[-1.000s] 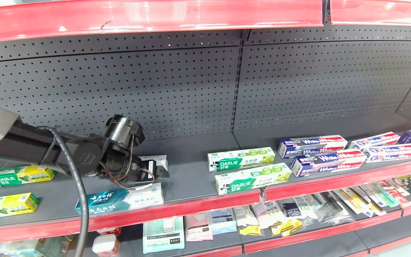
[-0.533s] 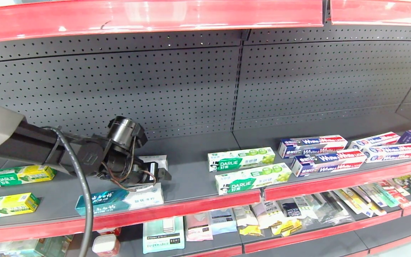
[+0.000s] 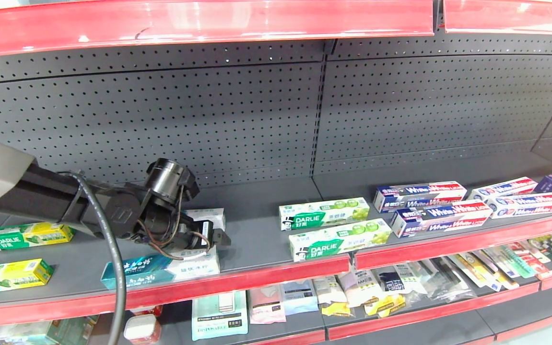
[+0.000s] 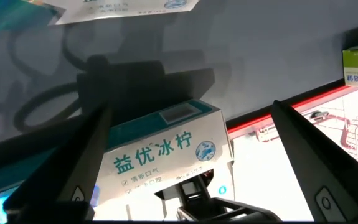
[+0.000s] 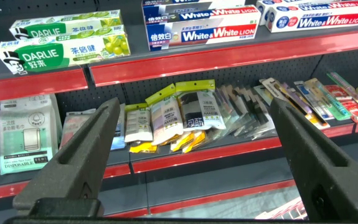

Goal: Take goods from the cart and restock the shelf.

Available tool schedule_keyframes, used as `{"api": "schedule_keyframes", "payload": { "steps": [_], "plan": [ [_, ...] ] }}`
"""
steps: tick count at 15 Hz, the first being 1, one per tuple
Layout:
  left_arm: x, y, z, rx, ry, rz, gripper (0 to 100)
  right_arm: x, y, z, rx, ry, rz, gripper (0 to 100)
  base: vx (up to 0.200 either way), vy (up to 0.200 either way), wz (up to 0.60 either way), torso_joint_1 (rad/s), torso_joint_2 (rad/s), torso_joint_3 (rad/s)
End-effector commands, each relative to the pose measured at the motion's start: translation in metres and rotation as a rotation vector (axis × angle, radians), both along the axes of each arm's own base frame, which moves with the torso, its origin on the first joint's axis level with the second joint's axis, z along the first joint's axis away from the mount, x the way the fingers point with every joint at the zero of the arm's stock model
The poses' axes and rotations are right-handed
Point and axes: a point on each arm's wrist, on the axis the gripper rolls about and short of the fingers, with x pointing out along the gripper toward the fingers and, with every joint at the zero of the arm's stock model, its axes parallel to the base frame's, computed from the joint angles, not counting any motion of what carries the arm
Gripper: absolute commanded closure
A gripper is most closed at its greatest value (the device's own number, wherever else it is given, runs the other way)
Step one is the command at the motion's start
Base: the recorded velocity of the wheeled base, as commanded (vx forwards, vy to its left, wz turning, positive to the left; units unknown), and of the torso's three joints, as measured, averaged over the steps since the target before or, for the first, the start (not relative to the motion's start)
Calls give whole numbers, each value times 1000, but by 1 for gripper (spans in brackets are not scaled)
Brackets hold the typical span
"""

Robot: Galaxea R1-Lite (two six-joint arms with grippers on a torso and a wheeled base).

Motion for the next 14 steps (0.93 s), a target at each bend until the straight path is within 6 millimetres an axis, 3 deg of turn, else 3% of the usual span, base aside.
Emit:
{"api": "schedule_keyframes", "payload": {
  "steps": [1, 14],
  "plan": [
    [-1, 0, 0, -1, 1, 0, 0, 0, 0, 0, 0, 2, 0, 0, 0, 0, 0, 0, 0, 0],
    [-4, 0, 2, -25, 15, -19, 0, 0, 0, 0, 0, 2, 0, 0, 0, 0, 0, 0, 0, 0]
  ]
}}
